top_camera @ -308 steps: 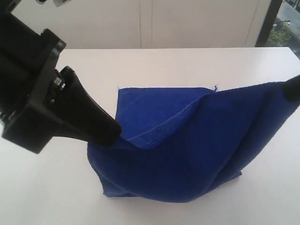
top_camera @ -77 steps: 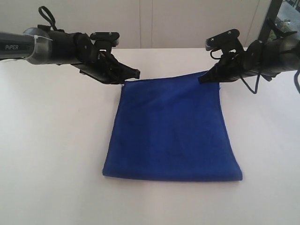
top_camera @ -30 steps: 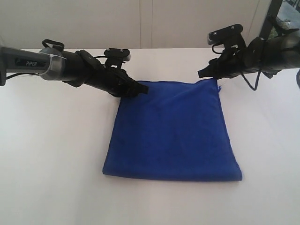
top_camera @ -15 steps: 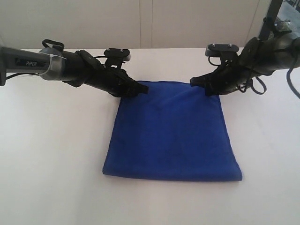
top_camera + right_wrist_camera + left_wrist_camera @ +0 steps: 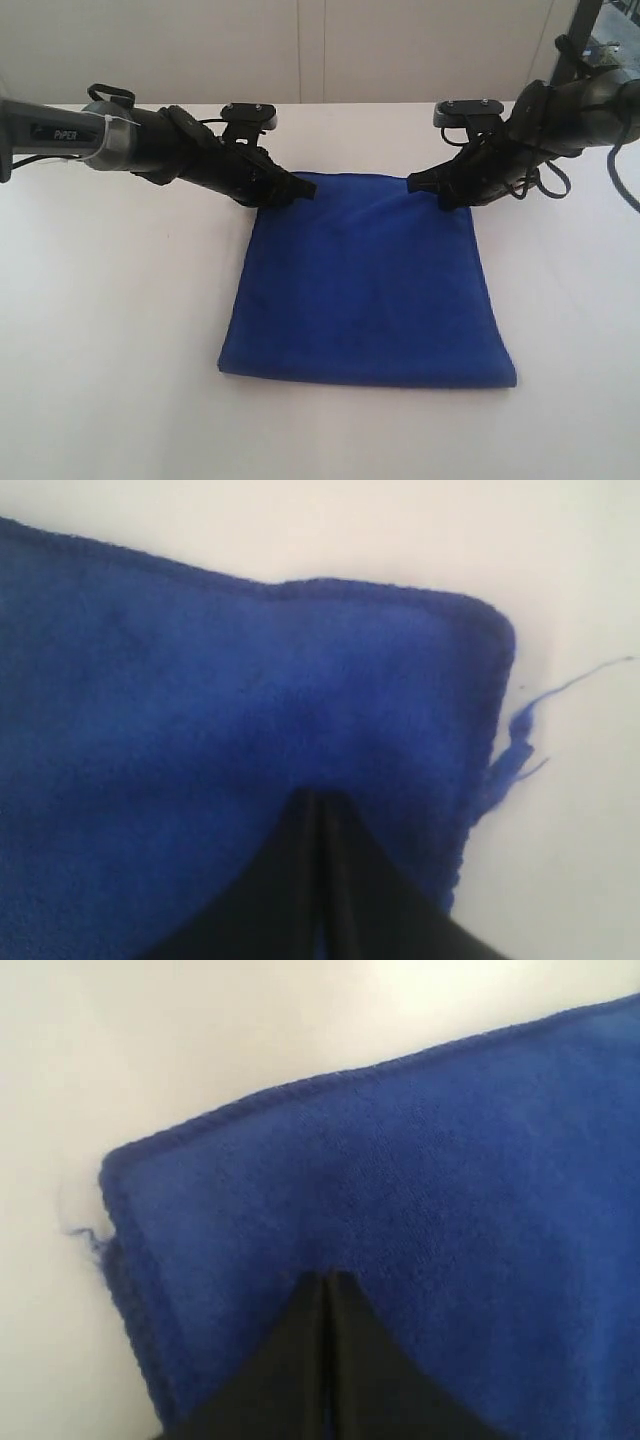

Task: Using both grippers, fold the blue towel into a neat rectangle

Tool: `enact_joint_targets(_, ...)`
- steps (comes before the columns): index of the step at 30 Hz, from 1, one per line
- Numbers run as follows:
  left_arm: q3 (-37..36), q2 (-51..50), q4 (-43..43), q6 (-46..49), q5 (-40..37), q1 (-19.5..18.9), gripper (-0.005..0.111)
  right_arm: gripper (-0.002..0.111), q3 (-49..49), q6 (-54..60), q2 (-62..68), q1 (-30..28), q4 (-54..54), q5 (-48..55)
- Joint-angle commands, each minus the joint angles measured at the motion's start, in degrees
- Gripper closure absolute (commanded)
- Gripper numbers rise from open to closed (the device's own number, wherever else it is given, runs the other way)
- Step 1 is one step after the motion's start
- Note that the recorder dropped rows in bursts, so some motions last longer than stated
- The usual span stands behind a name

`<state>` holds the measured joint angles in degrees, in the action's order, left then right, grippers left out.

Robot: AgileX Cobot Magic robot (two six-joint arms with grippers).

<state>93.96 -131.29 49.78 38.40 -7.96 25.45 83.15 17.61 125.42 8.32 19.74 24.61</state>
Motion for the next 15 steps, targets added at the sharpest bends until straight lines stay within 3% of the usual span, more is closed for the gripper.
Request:
enact_joint_targets(1,-0.64,-1.23,-1.35,-0.05,-0.47,-1.46,0.107,0.108,-0.36,-1.32,0.37,-0.37,-2.99,1.96)
enact_joint_targets(15,-0.64,-1.23,-2.72,-0.05,-0.57,-1.61,0.107,0.108,-0.36,-1.32,0.37,-0.37,-3.04,0.59)
